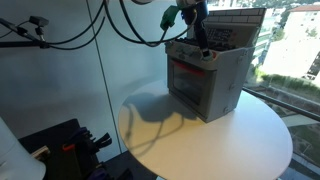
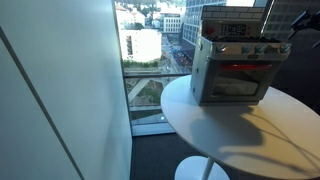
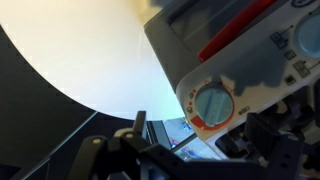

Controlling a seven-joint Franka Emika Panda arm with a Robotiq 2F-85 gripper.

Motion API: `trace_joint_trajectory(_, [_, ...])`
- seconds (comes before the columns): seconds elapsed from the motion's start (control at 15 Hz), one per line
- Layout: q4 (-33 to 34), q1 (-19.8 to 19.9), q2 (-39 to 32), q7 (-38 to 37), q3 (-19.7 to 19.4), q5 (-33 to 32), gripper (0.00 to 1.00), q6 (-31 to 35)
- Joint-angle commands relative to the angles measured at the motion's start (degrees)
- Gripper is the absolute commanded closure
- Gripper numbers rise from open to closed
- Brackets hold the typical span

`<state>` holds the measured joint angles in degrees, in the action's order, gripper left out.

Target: Turn the far right knob of the stove clockwise

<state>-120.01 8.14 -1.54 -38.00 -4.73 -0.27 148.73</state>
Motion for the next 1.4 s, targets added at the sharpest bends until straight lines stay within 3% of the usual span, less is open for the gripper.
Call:
trace_joint_trajectory(0.0, [1.49,-1.04,-2.03,1.11,-0.62,2.22,0.00,1.76])
trace_joint_trajectory(0.6, [1.85,-2.39,-3.66,1.91,-0.70,3.30,0.00,6.08])
trace_joint_trajectory(0.67, [1.87,-2.44,-3.75,1.97,-0.69,3.39,0.06,6.28])
trace_joint_trajectory(1.07, [1.90,-2.50,-3.98,2.56,-0.67,4.30,0.15,6.88])
trace_joint_trajectory(1.27, [1.94,-2.48,-4.10,3.28,-0.69,5.28,0.24,6.95])
trace_joint_trajectory(1.33, [1.94,-2.47,-4.11,3.39,-0.69,5.48,0.32,6.95])
